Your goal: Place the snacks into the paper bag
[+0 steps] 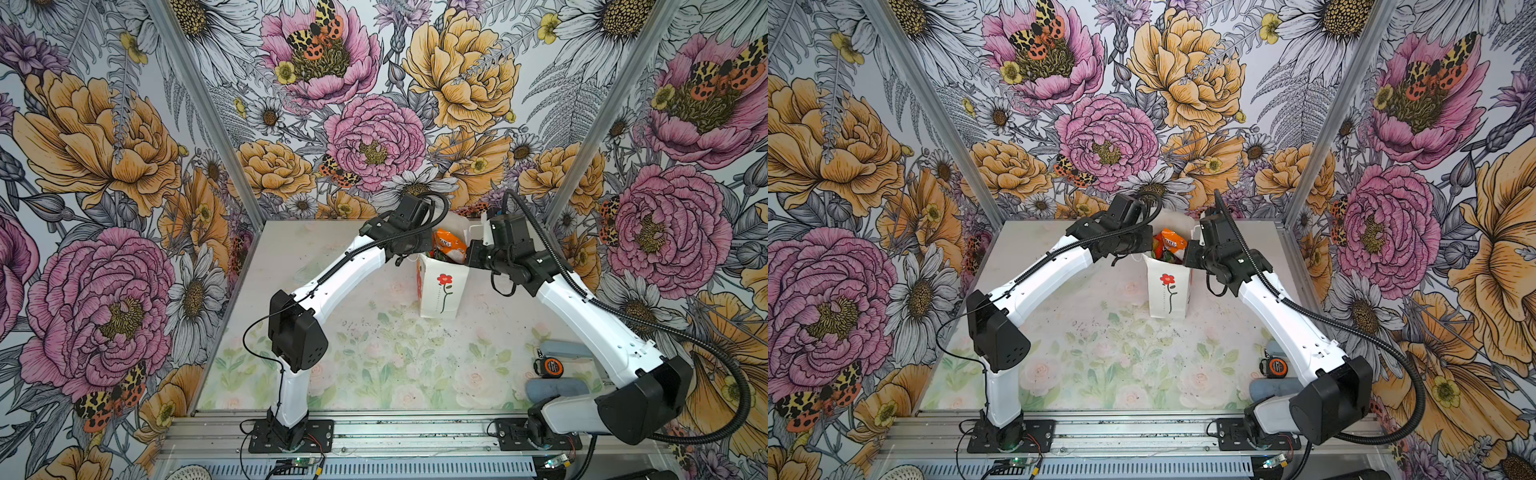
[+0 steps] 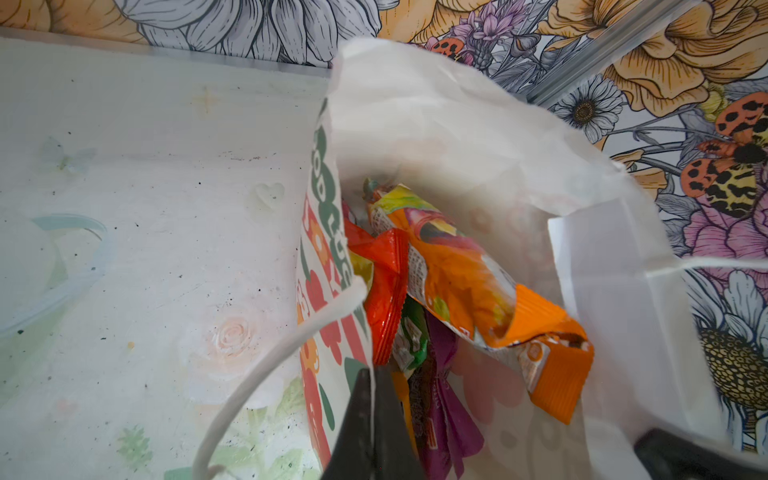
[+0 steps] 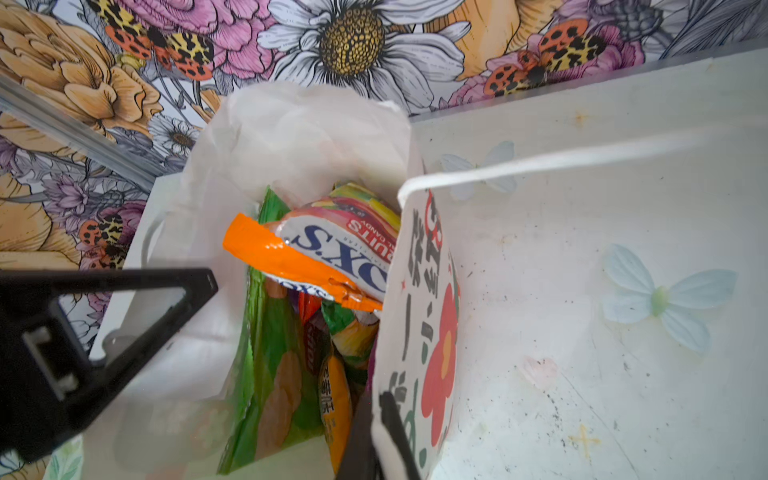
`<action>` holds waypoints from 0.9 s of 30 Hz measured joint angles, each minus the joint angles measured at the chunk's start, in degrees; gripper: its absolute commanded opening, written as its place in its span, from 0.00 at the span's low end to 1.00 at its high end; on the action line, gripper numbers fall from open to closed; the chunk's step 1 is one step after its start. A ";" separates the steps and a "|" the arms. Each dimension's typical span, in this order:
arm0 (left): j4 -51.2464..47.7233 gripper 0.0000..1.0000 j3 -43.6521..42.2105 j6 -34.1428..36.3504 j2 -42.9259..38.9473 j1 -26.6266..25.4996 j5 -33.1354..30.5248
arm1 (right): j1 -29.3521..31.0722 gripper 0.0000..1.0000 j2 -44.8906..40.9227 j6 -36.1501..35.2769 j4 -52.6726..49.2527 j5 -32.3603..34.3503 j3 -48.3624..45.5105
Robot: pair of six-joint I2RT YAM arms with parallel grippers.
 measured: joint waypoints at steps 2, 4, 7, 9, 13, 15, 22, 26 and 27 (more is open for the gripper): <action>-0.50 0.00 1.07 2.19 -0.11 -1.51 -3.45 | -0.17 0.00 1.86 -0.17 -0.90 -0.04 3.76; -0.46 0.00 1.07 4.44 -0.79 -3.67 -7.17 | 0.02 0.00 2.67 -0.17 -1.16 -0.09 6.01; 1.16 0.00 -2.82 6.82 -4.44 -6.54 -11.26 | 1.29 0.00 2.71 -0.13 -0.52 0.28 7.28; 3.10 0.00 -7.87 6.93 -8.48 -6.93 -11.58 | 2.64 0.00 2.71 -0.04 0.15 0.57 7.15; 4.66 0.00 -16.87 6.43 -14.34 -4.39 -9.35 | 4.92 0.00 2.69 0.87 1.36 0.35 3.72; 4.85 0.00 -19.91 6.34 -15.30 -3.04 -8.55 | 5.70 0.00 3.19 1.18 1.36 0.17 1.27; 7.30 0.04 -22.23 5.66 -15.23 -1.03 -5.03 | 6.51 0.00 5.25 2.03 3.76 -0.22 -0.04; 10.03 0.15 -23.37 4.61 -15.52 -0.87 -4.87 | 6.51 0.13 5.22 2.05 4.17 -0.07 -0.04; 10.84 0.17 -23.74 4.33 -15.82 -0.66 -4.85 | 6.60 0.19 5.22 2.05 4.68 -0.09 -0.04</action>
